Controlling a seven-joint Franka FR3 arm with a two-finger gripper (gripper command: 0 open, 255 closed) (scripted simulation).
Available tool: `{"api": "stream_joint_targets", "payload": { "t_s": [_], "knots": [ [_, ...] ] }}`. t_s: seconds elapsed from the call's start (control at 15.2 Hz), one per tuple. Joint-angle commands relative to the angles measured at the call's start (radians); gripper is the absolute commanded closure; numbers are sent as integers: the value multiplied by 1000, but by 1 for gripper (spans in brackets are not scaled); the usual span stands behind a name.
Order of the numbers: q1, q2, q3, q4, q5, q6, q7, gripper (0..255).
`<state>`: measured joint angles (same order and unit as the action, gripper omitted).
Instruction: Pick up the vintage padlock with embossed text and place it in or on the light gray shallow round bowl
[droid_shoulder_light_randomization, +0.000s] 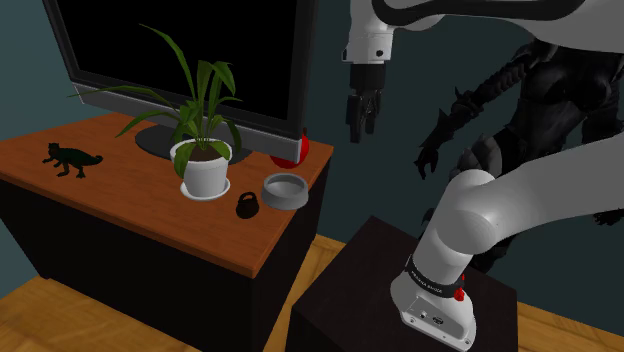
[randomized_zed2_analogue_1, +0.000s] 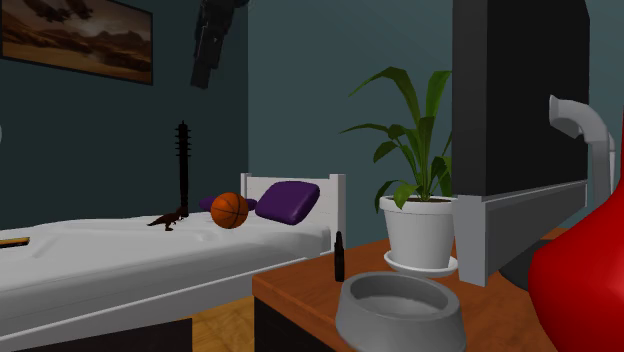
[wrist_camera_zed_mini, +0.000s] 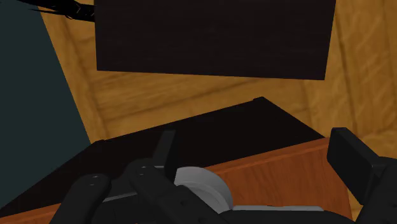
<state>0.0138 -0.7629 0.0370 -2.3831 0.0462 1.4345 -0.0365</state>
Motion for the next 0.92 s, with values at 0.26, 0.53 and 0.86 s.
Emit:
{"api": "stream_joint_targets", "payload": {
  "t_s": [0.26, 0.53, 0.86],
  "knots": [
    [1, 34, 42, -83, 44, 176, 68, 0],
    [3, 99, 86, -140, 83, 360, 131, 0],
    [1, 223, 143, -174, 117, 594, 209, 0]
  ]
}}
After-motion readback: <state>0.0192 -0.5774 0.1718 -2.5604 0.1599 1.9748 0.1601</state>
